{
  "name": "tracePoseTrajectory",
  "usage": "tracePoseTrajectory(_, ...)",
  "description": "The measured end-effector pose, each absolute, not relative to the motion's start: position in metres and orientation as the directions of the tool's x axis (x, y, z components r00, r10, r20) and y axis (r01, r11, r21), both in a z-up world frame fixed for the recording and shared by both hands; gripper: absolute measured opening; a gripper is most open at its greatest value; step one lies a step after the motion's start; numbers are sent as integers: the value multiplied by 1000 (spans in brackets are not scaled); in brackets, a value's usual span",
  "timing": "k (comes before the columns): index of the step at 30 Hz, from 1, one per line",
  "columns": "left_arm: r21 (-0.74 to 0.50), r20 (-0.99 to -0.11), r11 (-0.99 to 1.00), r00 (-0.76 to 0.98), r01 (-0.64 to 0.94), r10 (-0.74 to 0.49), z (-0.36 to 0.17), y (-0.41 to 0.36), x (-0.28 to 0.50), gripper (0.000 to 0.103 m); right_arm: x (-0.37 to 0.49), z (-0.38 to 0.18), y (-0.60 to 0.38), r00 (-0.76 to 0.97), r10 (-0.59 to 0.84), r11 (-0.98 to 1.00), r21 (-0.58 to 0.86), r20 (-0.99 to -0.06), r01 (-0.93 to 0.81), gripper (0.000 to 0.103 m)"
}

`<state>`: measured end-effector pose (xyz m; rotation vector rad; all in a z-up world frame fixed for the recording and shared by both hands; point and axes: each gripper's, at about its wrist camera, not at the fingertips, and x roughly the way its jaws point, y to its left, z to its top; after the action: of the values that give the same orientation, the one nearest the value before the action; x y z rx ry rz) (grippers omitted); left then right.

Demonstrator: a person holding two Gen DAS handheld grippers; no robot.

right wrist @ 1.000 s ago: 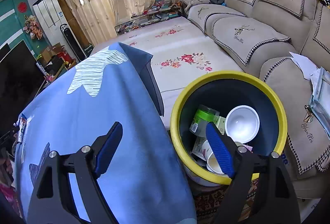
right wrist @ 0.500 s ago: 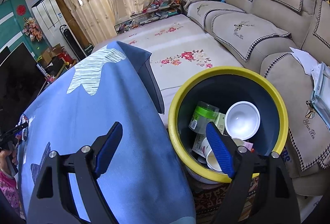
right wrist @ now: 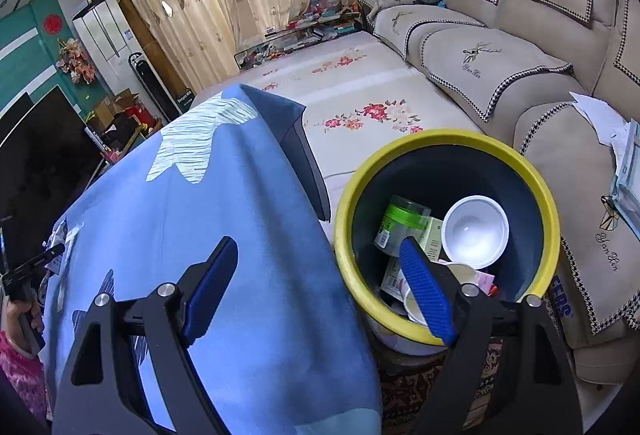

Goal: Collect trash
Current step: 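Carry the tube over the yellow bin and open the left gripper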

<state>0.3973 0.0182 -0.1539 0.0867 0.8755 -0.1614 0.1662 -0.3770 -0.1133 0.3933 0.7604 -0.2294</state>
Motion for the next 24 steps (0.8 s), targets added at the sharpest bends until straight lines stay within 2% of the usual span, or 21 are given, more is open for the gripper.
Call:
tracePoseTrajectory(6,-22,-727,945,644,328,-240,-115,-66,355,16,152,-108,-393,718,-69,896,274,-693,349,79)
tracePoseTrajectory(12,-47,-717,862,583,505,-381,-95,-176,325,16,125,-104,-422,728,-94,879,287,-679,381,79)
tracePoseTrajectory(19,-94,-732,703,429,705,-529,-96,-325,297,16,87,-100,-459,722,-182,844,270,-667,463,79)
tracePoseTrajectory(24,-129,-759,588,302,799,-577,-112,-432,285,17,58,-94,-483,713,-243,817,257,-658,516,79)
